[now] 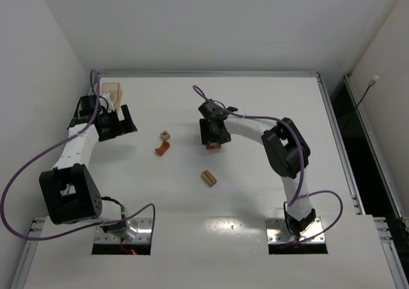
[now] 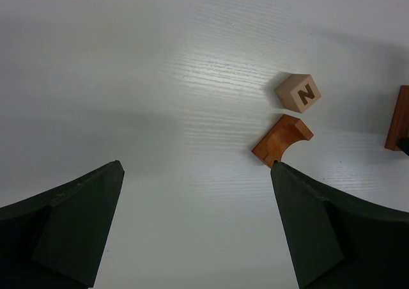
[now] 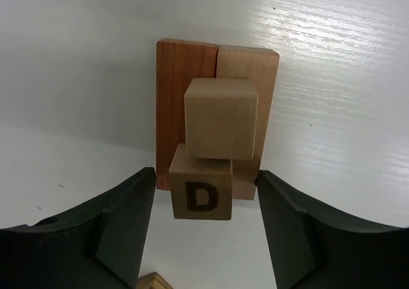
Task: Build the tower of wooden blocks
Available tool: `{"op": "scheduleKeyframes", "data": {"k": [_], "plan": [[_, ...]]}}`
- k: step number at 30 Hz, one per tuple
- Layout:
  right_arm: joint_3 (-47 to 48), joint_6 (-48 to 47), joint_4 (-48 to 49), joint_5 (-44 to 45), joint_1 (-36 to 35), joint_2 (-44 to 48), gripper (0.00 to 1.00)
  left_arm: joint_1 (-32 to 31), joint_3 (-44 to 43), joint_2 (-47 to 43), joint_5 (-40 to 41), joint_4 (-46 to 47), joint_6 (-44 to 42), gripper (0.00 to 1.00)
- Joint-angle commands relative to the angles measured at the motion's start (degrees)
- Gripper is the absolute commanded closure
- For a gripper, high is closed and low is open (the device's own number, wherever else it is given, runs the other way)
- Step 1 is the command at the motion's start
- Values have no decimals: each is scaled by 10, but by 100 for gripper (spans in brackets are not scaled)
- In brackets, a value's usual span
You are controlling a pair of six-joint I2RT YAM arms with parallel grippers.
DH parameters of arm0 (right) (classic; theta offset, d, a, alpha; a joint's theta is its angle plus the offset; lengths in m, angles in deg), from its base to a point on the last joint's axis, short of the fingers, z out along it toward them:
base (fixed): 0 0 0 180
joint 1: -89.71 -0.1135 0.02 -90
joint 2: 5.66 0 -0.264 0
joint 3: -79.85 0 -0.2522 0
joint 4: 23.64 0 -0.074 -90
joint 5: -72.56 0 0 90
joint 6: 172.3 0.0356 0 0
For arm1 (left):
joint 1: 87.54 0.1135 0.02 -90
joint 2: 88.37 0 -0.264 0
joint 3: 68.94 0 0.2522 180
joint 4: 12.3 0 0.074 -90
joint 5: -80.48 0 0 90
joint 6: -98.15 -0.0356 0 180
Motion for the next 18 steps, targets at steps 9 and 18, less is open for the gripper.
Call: {"op": "scheduleKeyframes", "data": {"k": [9,18], "plan": [[-59,-38,59,-17,-2,77,30,8,-14,-13,-21,12,-14,0],[-93,-115,94,-53,-7,190,28,8,-9,-43,-45,12,-26,0]]}}
